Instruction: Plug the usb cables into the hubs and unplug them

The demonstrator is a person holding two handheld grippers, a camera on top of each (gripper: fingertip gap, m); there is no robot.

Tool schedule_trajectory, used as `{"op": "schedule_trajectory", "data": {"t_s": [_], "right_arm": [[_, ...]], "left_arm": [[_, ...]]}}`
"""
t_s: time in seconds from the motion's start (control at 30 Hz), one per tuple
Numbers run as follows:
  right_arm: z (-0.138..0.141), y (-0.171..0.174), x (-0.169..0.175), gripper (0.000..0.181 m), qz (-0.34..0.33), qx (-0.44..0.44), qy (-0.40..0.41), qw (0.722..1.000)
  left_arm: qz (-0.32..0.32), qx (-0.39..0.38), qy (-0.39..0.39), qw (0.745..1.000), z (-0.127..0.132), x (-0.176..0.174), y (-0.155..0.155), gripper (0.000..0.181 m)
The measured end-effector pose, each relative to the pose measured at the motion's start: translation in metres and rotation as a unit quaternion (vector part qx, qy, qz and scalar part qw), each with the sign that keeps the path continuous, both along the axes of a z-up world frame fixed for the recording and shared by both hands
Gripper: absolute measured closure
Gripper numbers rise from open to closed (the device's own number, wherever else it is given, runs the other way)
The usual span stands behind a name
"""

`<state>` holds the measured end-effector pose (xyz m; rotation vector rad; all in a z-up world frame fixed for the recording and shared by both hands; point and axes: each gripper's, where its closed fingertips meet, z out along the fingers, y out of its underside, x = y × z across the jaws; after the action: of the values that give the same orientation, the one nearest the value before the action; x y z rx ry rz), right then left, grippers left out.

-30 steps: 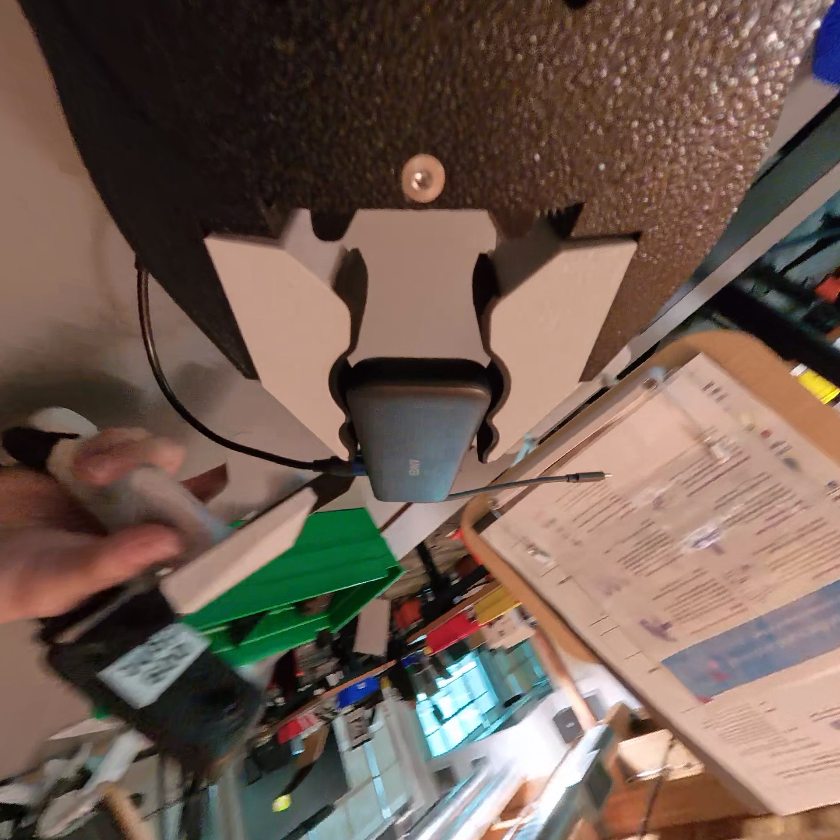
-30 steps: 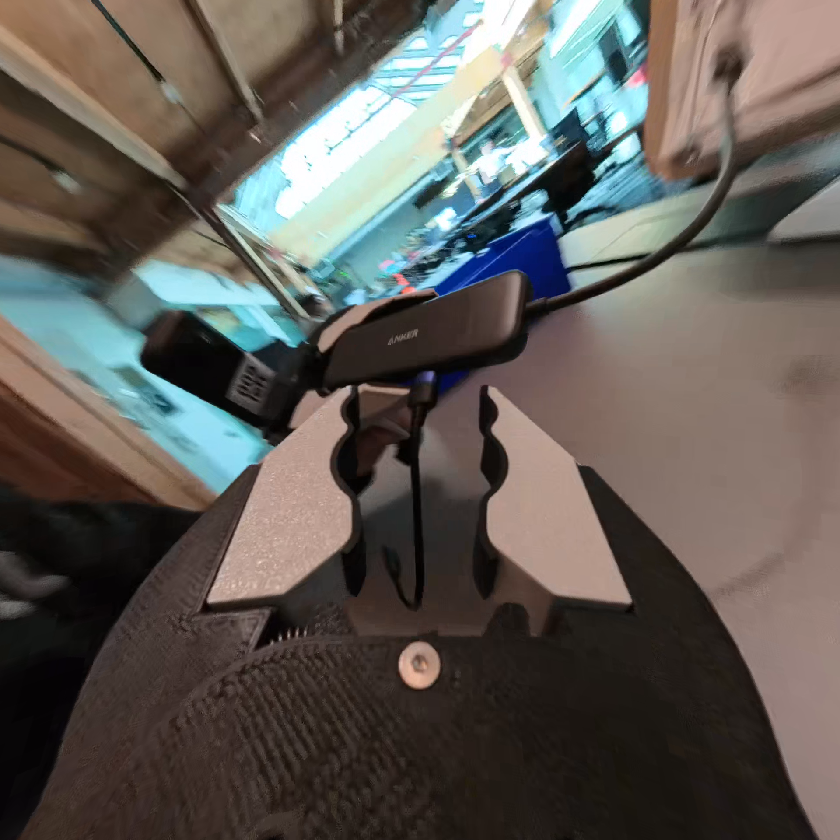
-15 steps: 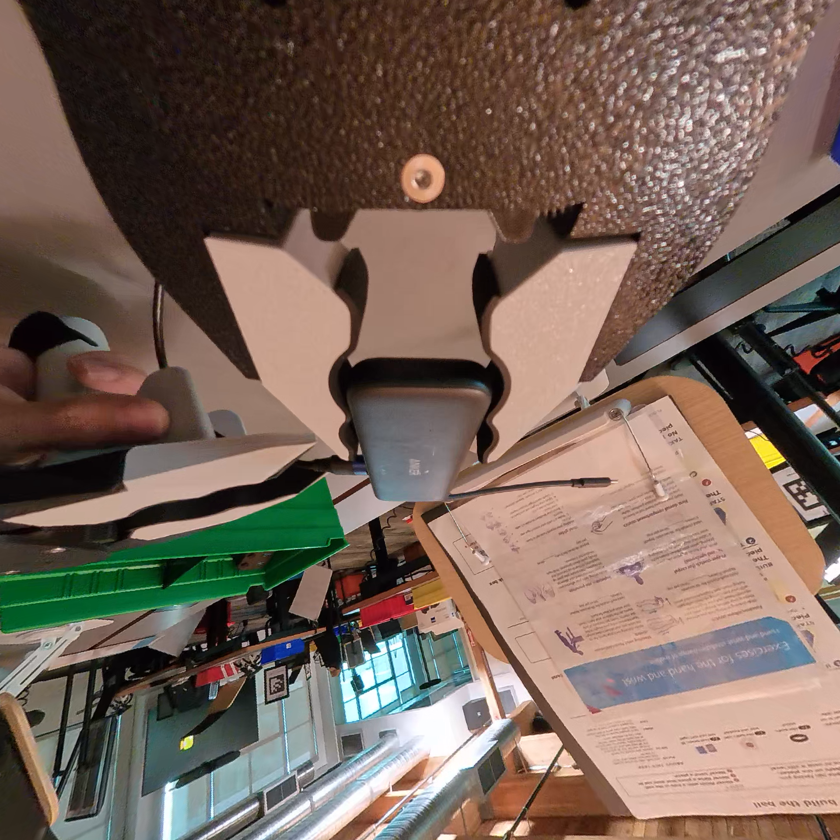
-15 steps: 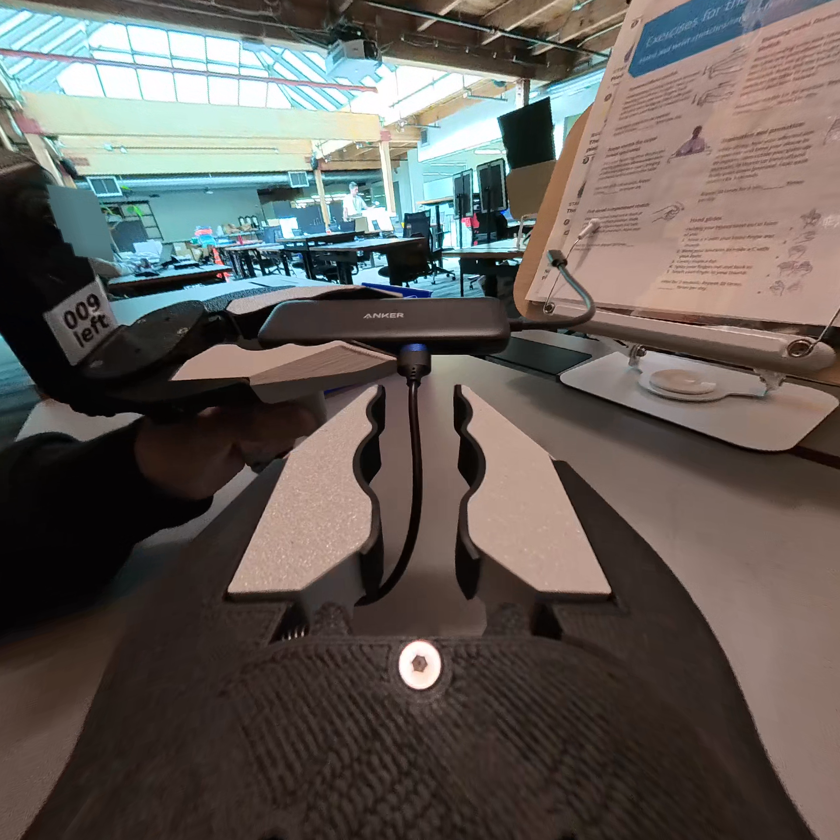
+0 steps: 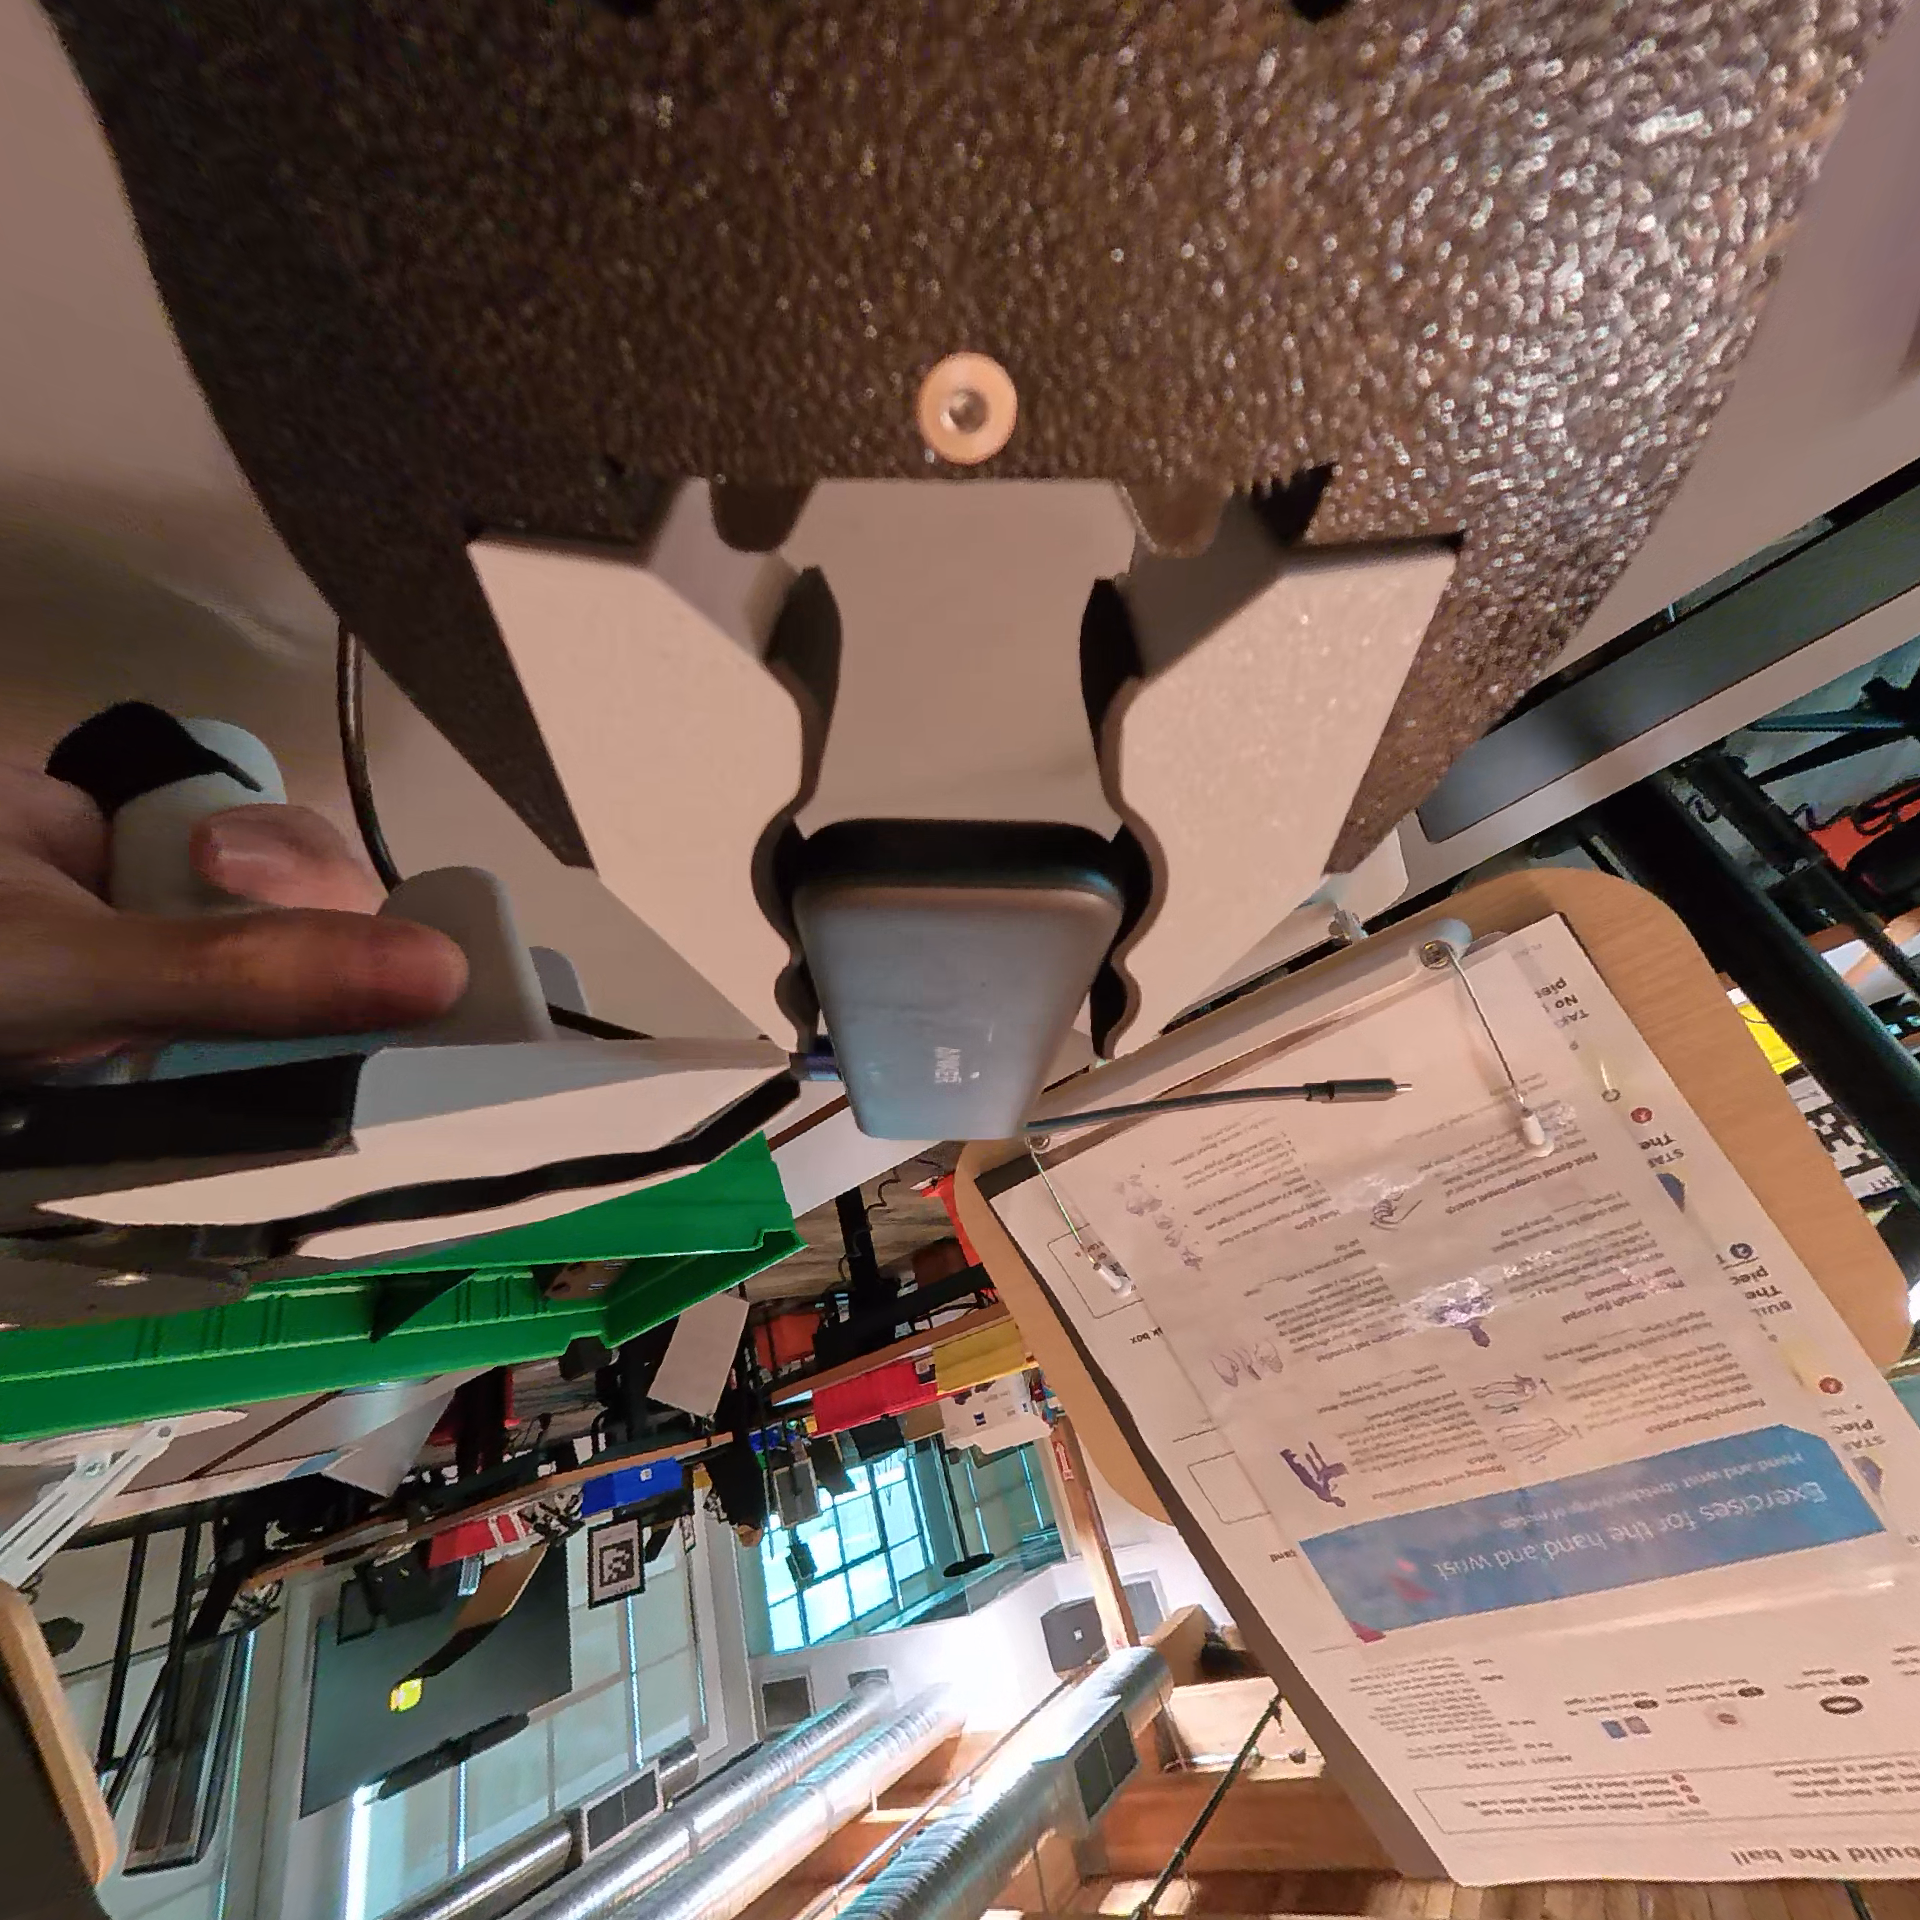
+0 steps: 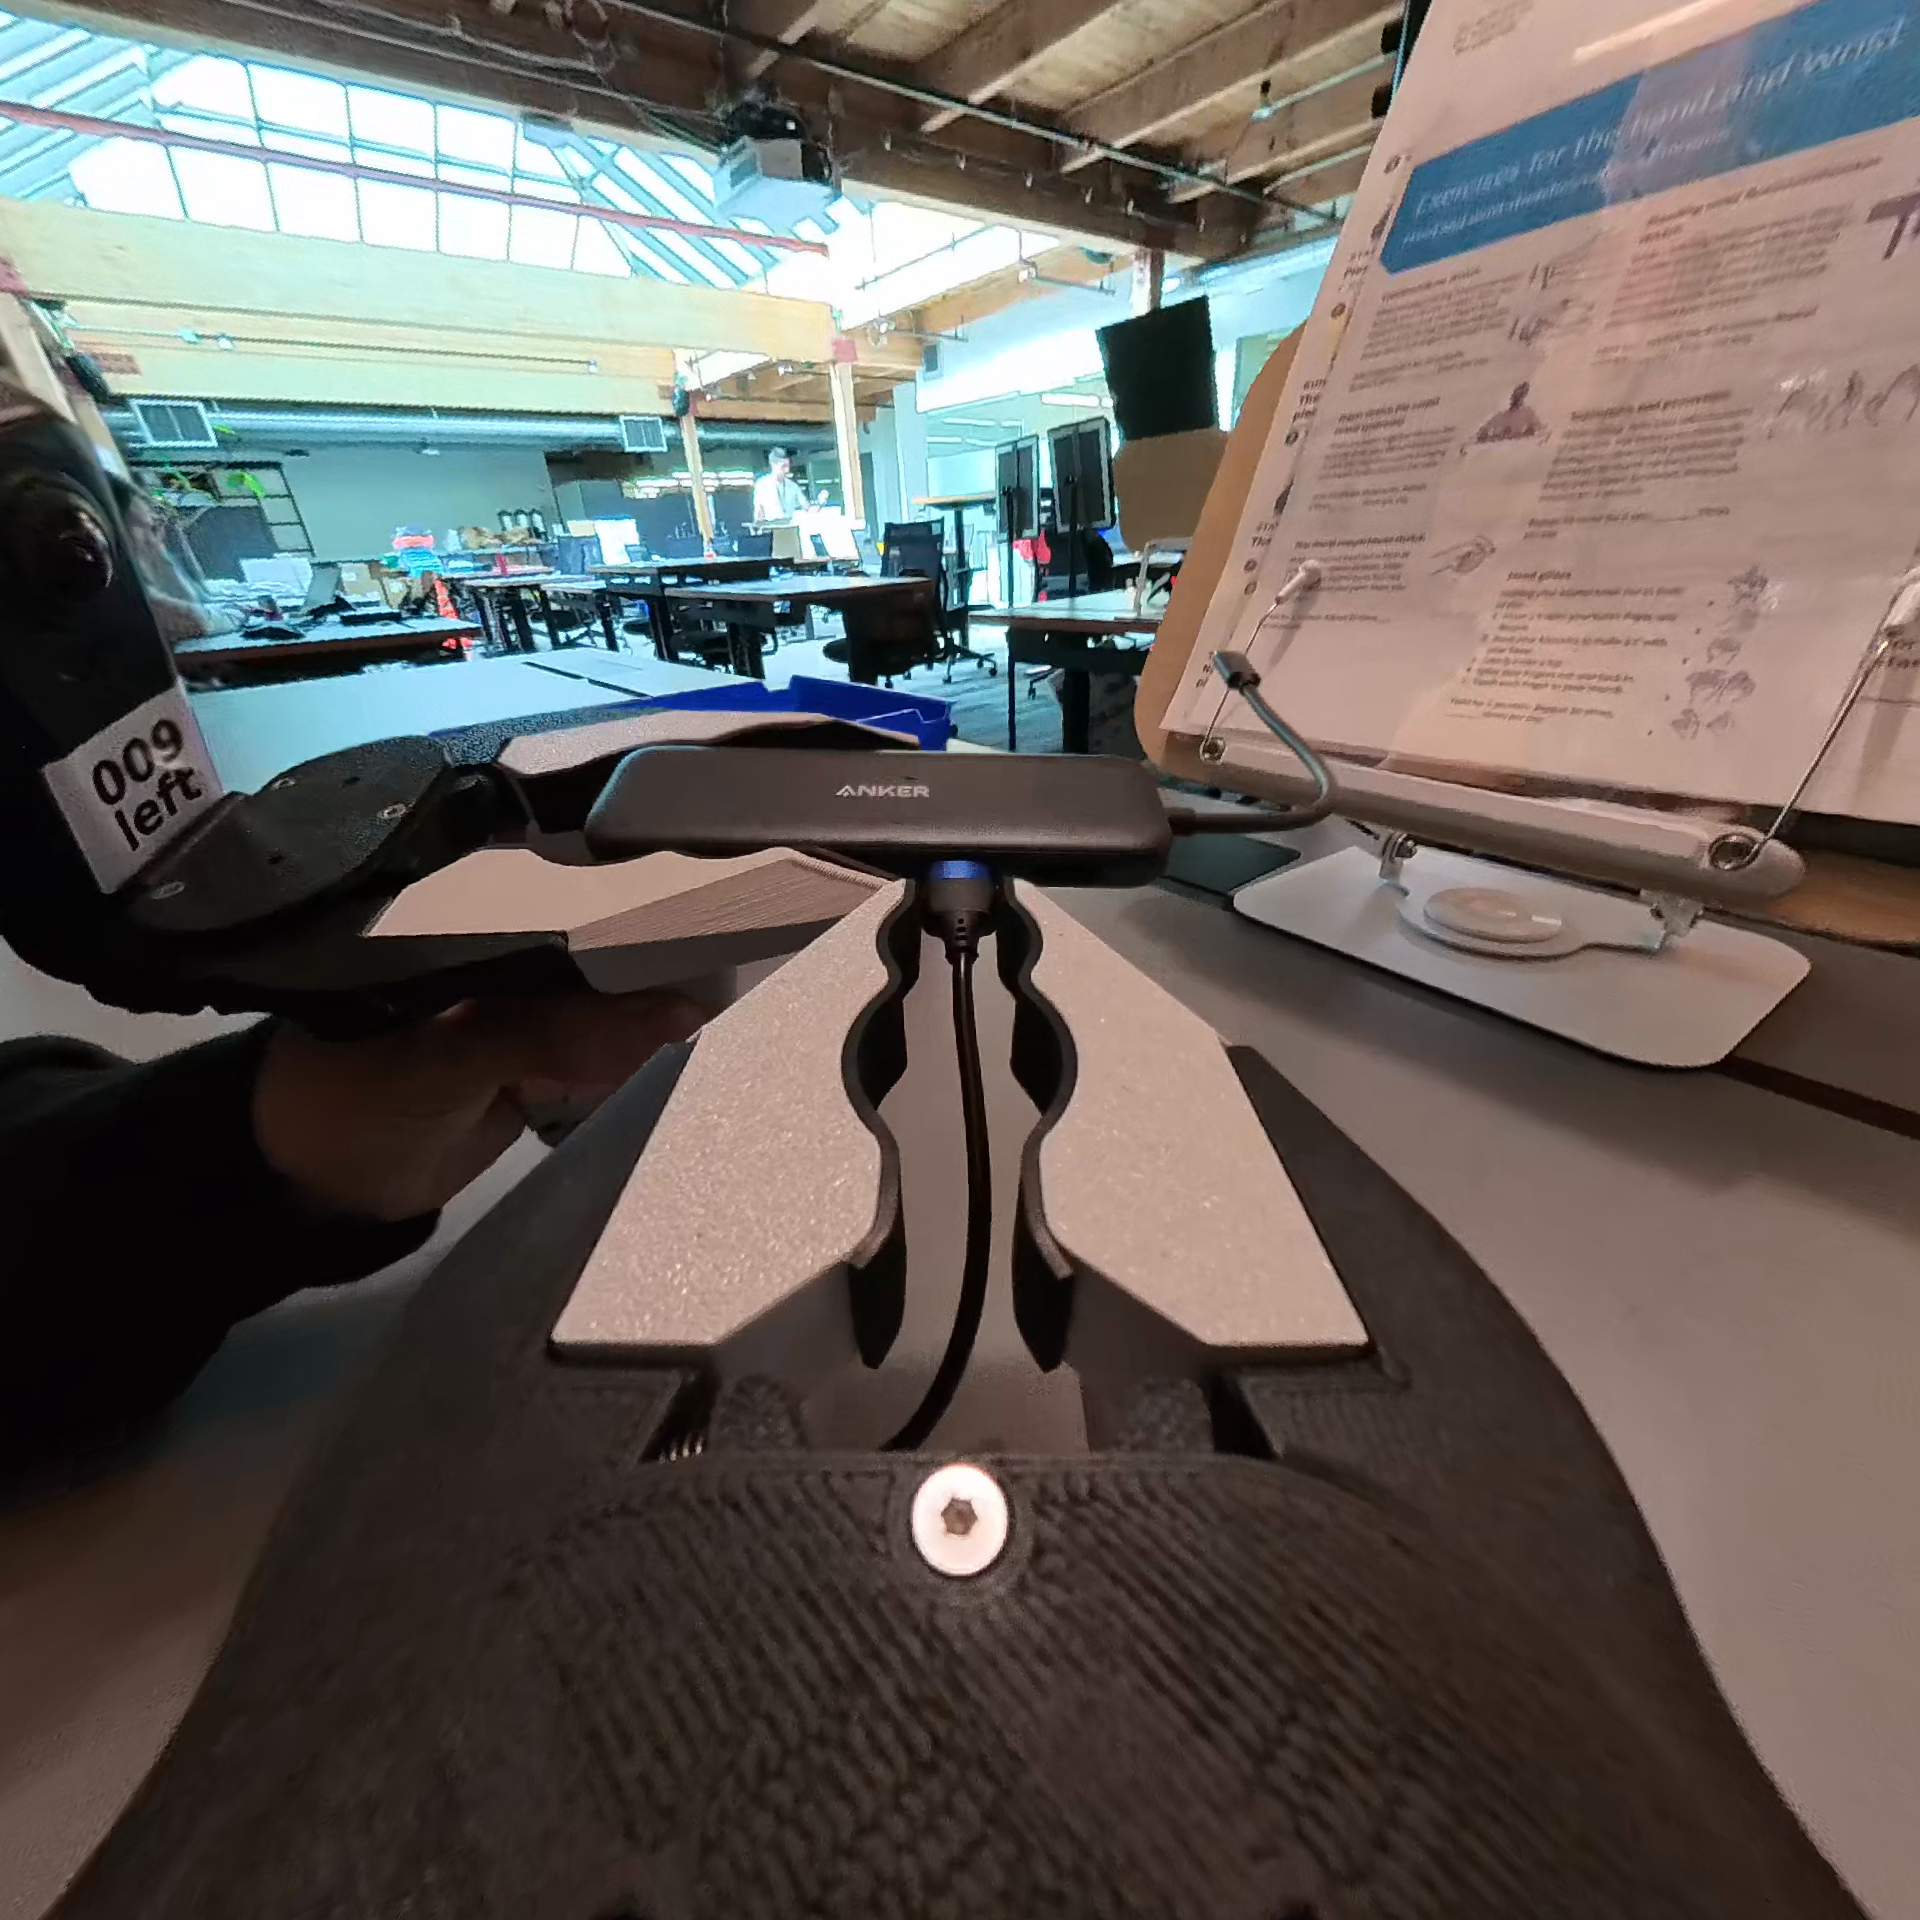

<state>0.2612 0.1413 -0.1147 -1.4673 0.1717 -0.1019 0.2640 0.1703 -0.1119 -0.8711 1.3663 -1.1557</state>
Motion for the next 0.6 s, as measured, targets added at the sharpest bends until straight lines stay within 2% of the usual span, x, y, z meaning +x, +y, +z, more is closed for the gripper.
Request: {"op": "schedule_trajectory", "data": {"t_s": [0.1,0.13,0.2,0.27,0.37,0.43,0.47,0.6], "right_arm": [[-0.002,0.001,0.002,0.172,-0.007,-0.019,0.006,1.0],[-0.001,0.002,-0.003,0.175,0.002,-0.022,-0.003,1.0],[-0.007,-0.002,0.001,0.18,-0.029,-0.047,-0.025,0.998],[-0.008,-0.007,0.005,0.181,-0.046,-0.052,-0.049,0.996],[0.0,-0.005,-0.004,0.18,-0.003,-0.004,-0.024,1.0],[0.008,-0.004,-0.007,0.147,0.004,0.022,-0.009,1.0],[0.01,-0.004,-0.005,0.144,-0.006,0.026,-0.011,1.0],[0.009,-0.005,-0.004,0.149,-0.008,0.028,-0.011,1.0]], "left_arm": [[0.017,0.003,0.003,1.0,-0.002,0.002,0.003,0.13],[0.046,0.006,0.002,0.999,-0.001,0.003,0.011,0.13],[0.087,-0.017,-0.021,0.996,0.011,-0.001,0.037,0.13],[0.063,-0.031,-0.041,0.997,0.021,-0.008,0.043,0.13],[0.059,-0.025,-0.039,0.997,0.019,-0.01,0.042,0.13],[0.046,-0.023,-0.04,0.998,0.019,-0.009,0.035,0.13],[0.035,-0.017,-0.044,0.998,0.02,-0.009,0.029,0.13],[0.003,-0.014,-0.041,0.999,0.015,-0.006,0.01,0.13]]}}
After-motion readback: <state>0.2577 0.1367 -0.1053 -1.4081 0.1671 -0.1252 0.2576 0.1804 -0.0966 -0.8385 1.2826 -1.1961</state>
